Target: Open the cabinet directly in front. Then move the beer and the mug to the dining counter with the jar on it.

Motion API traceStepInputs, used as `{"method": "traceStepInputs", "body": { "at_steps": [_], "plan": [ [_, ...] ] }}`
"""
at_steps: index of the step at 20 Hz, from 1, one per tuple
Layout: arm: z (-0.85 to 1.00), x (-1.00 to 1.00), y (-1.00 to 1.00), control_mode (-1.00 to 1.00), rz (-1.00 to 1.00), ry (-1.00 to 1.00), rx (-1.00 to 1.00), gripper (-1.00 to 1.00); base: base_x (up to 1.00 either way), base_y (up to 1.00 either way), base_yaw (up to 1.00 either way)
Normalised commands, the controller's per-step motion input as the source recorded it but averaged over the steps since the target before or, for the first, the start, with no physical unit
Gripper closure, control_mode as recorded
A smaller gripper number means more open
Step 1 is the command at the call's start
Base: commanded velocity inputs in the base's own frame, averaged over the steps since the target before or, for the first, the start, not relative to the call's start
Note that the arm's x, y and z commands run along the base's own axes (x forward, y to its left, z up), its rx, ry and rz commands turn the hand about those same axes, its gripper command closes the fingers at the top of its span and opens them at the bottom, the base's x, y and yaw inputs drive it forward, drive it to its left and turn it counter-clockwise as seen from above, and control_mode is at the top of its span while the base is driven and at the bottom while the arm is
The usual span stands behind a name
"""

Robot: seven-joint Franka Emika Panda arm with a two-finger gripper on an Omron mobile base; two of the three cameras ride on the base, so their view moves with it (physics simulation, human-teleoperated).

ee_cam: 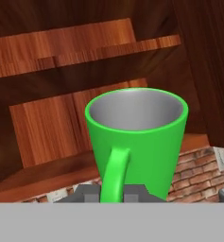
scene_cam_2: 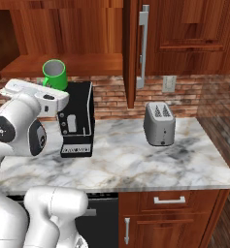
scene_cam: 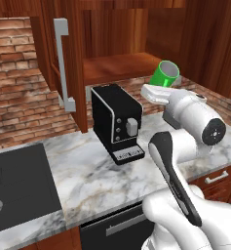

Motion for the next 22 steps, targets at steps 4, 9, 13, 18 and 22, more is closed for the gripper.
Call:
{"method": "traceStepInputs", "body": {
  "at_steps": [4,9,13,18,22],
  "plan": [
    [0.0,0.0,0.0,-1.0,0.0,0.0,0.0,1.0,0.0,0.0,0.0],
    [-0.21,-0.59,0.0,-1.0,0.0,0.04,0.0,1.0,0.0,0.0,0.0],
    [0.0,0.0,0.0,1.0,0.0,0.0,0.0,1.0,-1.0,-0.04,0.03],
    [0.0,0.0,0.0,1.0,0.0,0.0,0.0,1.0,-1.0,0.0,0.14],
    [0.0,0.0,0.0,1.0,0.0,0.0,0.0,1.0,-1.0,0.0,0.38]
  ]
}}
